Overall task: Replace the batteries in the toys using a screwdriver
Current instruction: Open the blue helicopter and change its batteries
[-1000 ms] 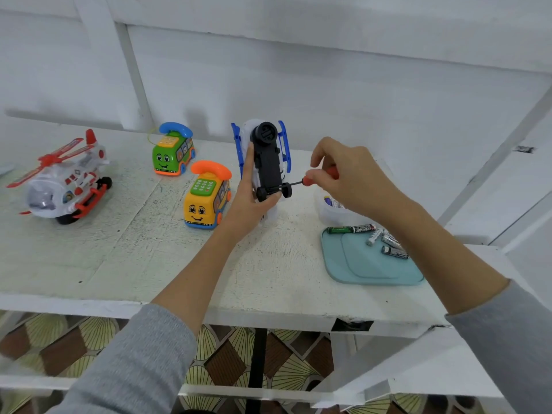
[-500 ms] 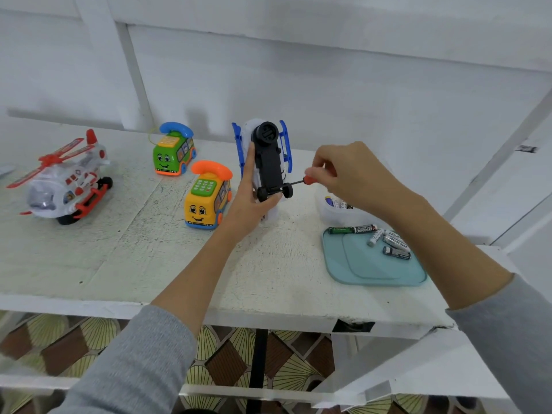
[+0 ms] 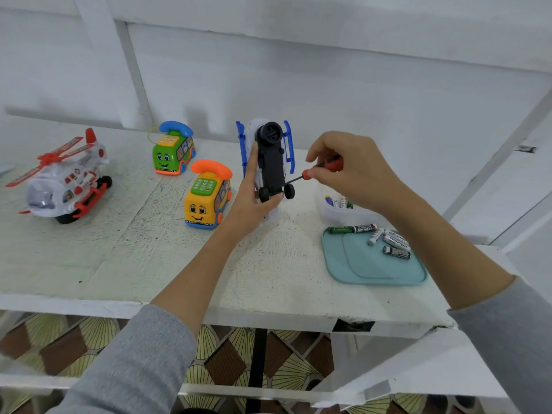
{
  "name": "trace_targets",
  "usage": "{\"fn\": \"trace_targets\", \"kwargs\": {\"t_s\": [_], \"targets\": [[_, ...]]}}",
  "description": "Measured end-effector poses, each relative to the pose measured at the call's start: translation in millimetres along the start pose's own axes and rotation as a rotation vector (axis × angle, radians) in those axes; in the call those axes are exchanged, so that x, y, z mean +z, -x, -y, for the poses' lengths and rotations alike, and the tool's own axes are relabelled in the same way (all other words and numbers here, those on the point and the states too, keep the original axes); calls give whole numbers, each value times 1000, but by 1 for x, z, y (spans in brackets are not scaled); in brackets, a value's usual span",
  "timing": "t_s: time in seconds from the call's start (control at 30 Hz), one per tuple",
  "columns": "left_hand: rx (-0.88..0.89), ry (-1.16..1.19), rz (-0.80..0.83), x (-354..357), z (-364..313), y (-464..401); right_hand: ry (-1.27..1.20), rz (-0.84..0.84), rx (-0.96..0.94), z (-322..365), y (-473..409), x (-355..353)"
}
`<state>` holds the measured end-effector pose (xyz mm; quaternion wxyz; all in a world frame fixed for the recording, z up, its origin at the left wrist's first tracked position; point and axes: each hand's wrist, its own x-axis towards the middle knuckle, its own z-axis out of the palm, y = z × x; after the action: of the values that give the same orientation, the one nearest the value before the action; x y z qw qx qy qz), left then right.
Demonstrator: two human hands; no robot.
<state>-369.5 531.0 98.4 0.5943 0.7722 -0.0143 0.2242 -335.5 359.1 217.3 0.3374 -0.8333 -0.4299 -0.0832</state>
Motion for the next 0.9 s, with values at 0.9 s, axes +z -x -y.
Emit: {"fn": "trace_targets", "kwargs": {"t_s": [0.9], "targets": [[-3,-10,-9,1,-5,3,39,33,-18,-4,1,1]]}}
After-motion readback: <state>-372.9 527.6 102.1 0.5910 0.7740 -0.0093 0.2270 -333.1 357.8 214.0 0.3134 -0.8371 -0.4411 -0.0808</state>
